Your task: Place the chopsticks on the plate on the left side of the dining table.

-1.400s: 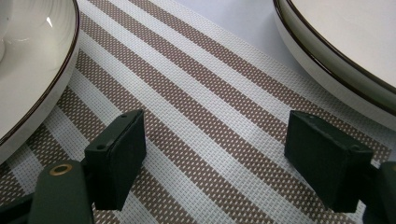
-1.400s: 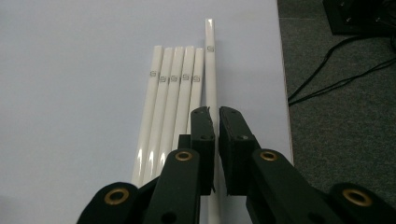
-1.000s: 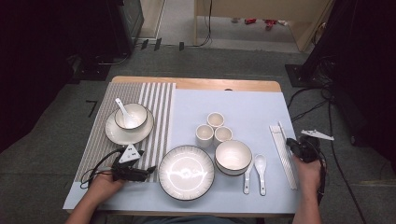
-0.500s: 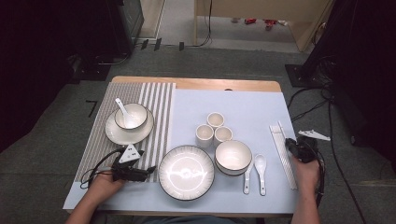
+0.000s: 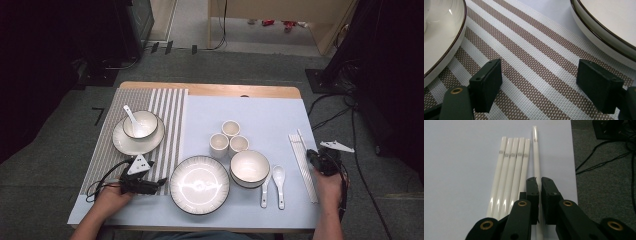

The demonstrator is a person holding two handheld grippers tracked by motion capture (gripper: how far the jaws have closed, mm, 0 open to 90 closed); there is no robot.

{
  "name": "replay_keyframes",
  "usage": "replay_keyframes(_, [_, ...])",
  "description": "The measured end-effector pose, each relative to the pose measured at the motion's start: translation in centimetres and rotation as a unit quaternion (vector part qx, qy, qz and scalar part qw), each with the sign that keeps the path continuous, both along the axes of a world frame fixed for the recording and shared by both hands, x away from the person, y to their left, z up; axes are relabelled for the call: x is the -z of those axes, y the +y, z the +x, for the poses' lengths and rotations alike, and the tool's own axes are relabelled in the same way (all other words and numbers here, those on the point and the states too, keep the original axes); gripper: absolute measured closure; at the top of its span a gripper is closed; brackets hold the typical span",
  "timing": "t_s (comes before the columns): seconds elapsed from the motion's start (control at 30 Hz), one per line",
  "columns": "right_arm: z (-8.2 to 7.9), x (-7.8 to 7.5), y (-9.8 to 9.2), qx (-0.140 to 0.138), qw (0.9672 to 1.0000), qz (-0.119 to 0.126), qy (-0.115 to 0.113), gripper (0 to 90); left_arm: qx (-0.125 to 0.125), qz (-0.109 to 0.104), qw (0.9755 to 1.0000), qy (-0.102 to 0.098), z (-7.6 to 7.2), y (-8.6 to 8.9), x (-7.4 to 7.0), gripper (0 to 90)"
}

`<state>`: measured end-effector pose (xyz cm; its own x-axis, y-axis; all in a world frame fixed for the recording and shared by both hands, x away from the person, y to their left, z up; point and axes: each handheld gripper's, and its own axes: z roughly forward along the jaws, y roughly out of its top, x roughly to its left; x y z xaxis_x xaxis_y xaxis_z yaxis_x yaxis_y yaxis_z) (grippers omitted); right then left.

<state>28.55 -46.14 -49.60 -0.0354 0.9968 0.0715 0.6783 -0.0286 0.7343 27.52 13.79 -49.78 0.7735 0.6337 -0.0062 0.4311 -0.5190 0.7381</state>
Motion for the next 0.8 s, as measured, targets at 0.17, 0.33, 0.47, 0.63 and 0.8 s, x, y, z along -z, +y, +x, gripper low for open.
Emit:
replay_keyframes(0.17, [0.1,-0.3,0.0,0.0,1.0,0.01,-0.001,85.2,-0.001,-0.001,1.0,0.001,0.0,0.0,0.0,21.2])
replay_keyframes(0.33, [0.0,-0.5,-0.1,0.001,0.9998,0.018,0.0,85.2,-0.001,-0.002,1.0,0.001,0.0,0.0,0.0,21.2])
replay_keyframes(0.47, [0.0,-0.7,0.0,-0.003,0.9998,0.021,0.003,85.2,0.0,-0.001,1.0,0.0,0.0,0.0,0.0,21.2])
replay_keyframes(0.63, [-0.1,-1.0,0.2,-0.011,0.9998,0.018,0.007,85.2,0.0,0.0,1.0,0.0,0.0,0.0,0.0,21.2])
replay_keyframes(0.8, [-0.1,-1.2,0.4,-0.013,0.9997,0.017,0.01,85.2,-0.001,-0.001,1.0,0.0,0.0,0.0,0.0,21.2])
